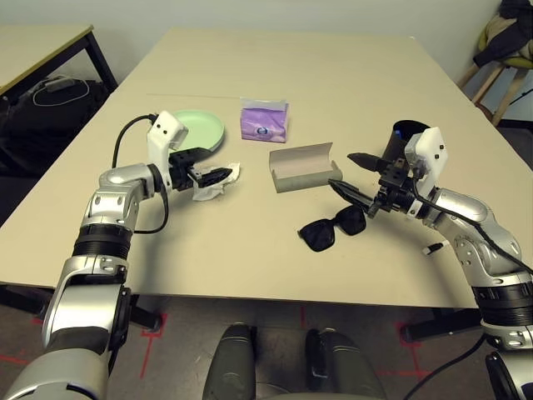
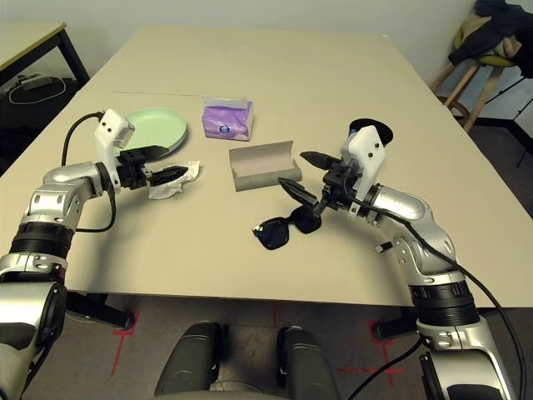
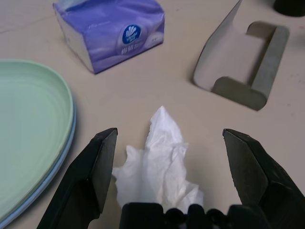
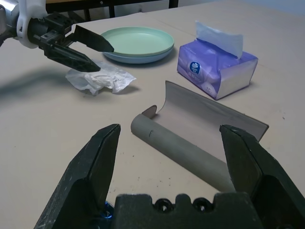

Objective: Organize and tidy the items on the table.

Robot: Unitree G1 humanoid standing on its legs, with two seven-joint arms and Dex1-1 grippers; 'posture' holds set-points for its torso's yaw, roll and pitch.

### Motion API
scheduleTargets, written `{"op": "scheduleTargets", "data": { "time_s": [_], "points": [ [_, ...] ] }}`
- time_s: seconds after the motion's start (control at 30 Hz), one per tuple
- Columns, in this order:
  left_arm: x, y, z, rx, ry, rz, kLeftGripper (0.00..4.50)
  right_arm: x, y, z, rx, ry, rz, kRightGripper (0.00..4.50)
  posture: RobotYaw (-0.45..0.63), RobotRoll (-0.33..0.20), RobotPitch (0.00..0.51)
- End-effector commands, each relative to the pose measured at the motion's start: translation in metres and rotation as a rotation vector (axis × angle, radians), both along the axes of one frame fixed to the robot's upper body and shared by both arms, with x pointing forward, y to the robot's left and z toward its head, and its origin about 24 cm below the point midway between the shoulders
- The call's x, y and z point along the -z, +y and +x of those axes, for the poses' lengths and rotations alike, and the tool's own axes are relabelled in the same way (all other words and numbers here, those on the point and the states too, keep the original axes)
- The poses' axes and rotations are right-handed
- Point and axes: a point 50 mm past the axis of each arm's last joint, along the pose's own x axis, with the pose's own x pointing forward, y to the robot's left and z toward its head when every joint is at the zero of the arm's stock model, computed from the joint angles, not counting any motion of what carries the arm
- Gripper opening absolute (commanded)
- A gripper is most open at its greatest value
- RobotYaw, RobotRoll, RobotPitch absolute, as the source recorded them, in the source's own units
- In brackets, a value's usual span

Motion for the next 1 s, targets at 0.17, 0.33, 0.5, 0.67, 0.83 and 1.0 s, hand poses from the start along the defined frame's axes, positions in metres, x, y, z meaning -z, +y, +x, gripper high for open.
{"op": "scheduleTargets", "data": {
  "time_s": [0.17,0.33,0.5,0.67,0.83,1.0],
  "points": [
    [0.016,0.012,-0.006,-0.048,0.1,0.085,4.48,-0.002,-0.002,-0.004,0.006,0.003,-0.002,4.5,0.17,0.0,0.132],
    [0.02,0.016,-0.008,-0.066,0.156,0.095,4.31,-0.003,-0.002,-0.003,0.008,-0.001,-0.002,4.5,0.17,0.0,0.128],
    [0.019,0.018,-0.009,-0.078,0.174,0.077,2.75,-0.003,-0.002,-0.002,0.011,-0.004,0.001,4.5,0.17,0.0,0.124],
    [0.015,0.019,-0.008,-0.08,0.176,0.071,0.79,-0.003,-0.002,-0.001,0.014,-0.006,0.004,4.5,0.17,0.0,0.117],
    [0.004,0.018,-0.008,-0.079,0.149,0.039,0.03,-0.003,-0.001,0.0,0.018,-0.01,0.008,4.5,0.17,0.0,0.11],
    [-0.014,0.017,-0.007,-0.104,0.092,-0.004,0.03,-0.004,0.0,0.001,0.022,-0.015,0.012,4.5,0.17,0.0,0.105]
  ]
}}
